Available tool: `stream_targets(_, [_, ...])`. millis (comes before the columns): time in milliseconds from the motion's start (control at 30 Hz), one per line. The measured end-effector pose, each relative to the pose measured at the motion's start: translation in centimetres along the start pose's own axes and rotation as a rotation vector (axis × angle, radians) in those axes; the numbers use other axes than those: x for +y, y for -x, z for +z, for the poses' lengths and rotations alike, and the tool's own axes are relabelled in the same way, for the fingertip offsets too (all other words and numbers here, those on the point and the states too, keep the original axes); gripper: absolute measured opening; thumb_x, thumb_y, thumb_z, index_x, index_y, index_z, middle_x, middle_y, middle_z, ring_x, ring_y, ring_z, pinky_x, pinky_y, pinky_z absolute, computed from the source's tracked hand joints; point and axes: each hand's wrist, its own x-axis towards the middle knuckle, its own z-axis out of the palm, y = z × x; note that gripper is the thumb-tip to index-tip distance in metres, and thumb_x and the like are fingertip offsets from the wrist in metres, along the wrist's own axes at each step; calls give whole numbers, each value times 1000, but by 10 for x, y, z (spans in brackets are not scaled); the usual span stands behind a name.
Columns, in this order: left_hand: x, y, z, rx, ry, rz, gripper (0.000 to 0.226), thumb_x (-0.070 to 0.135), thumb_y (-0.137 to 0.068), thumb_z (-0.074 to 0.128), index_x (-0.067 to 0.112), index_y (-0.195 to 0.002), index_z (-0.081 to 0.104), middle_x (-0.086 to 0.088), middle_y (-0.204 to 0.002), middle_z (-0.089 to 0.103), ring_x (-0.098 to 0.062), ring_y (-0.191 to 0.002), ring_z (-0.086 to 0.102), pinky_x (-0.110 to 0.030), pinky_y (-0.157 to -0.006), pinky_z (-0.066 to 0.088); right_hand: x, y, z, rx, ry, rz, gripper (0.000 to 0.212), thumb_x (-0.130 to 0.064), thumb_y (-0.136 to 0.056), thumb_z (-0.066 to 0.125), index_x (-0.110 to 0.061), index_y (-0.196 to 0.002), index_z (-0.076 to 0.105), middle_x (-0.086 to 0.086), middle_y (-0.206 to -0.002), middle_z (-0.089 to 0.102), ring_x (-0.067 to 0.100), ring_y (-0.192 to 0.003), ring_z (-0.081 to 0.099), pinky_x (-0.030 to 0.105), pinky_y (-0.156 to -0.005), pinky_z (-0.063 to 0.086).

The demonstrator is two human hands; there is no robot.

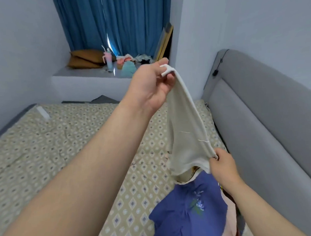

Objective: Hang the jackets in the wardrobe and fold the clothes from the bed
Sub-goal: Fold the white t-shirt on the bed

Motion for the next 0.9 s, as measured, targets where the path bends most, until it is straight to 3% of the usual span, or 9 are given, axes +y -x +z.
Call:
stream_targets(100, [45, 3, 2, 98, -3, 179, 23, -13, -95, 38, 0, -91, 57, -17, -107, 48, -18, -75, 53, -17, -51, 47, -40, 7, -20, 18, -126, -46, 17, 2, -92, 52, -10, -82, 59, 7, -74, 62, 19, -64, 51, 26, -55, 38])
stream_targets(200, [79, 5, -12, 335, -270, 422, 23, -11, -90, 48, 3, -81, 63, -17, -109, 58, -12, -80, 57, -18, -53, 41, -89, 10, -47, 67, -314, -74, 12, -1, -87, 63, -11, -88, 71, -3, -69, 69, 13, -63, 57, 16, -52, 44])
stream_targets(267, [89, 21, -21, 485, -562, 538, 22, -5, -95, 46, 8, -96, 63, 1, -105, 58, -5, -80, 53, -13, -60, 40, -125, 16, -57, 56, -342, -150, 16, -1, -85, 68, -15, -82, 75, -8, -64, 69, 9, -62, 58, 18, -57, 46])
stream_targets(333, [84, 45, -28, 607, -778, 611, 33, 0, -95, 44, 16, -121, 57, 2, -129, 47, -10, -100, 49, -9, -73, 36, -163, 25, -59, 23, -361, -240, 20, -1, -85, 69, -19, -78, 75, -10, -63, 70, 6, -60, 59, 20, -58, 47])
stream_targets(467, [44, 80, -35, 62, -1113, 554, 62, 29, -87, 69, 26, -143, 44, 10, -140, 44, -7, -127, 45, -22, -107, 38, -235, 46, -53, -80, -430, -349, 17, -2, -83, 72, -18, -78, 74, -5, -63, 70, 11, -61, 61, 24, -57, 49])
stream_targets(533, [27, 89, -36, -138, -1243, 402, 55, 40, -78, 78, 32, -128, 56, 14, -124, 61, -3, -113, 58, -24, -97, 48, -263, 59, -51, -124, -498, -368, 15, 0, -81, 74, -15, -77, 72, -3, -63, 69, 14, -63, 62, 28, -63, 50])
stream_targets(633, [29, 99, -32, -180, -1085, 333, 12, 17, -86, 74, 22, -97, 70, 8, -86, 70, -9, -83, 65, -23, -72, 51, -291, 76, -58, -197, -583, -441, 21, 1, -79, 77, -17, -73, 68, -3, -64, 66, 14, -64, 61, 26, -61, 50])
stream_targets(800, [67, 116, -18, -243, -611, 178, 12, 8, -95, 61, 10, -105, 68, -9, -89, 70, -25, -85, 67, -44, -88, 53, -286, 79, -85, -395, -773, -399, 9, -13, -95, 62, -11, -102, 67, 4, -93, 73, 28, -98, 70, 36, -85, 56])
stream_targets(900, [86, 127, -9, -215, -478, 194, 9, 13, -94, 62, 11, -102, 66, -9, -84, 71, -23, -77, 69, -42, -78, 58, -252, 82, -78, -637, -511, -368, 43, -41, -88, 62, -12, -119, 68, 6, -120, 70, 30, -122, 60, 46, -106, 44])
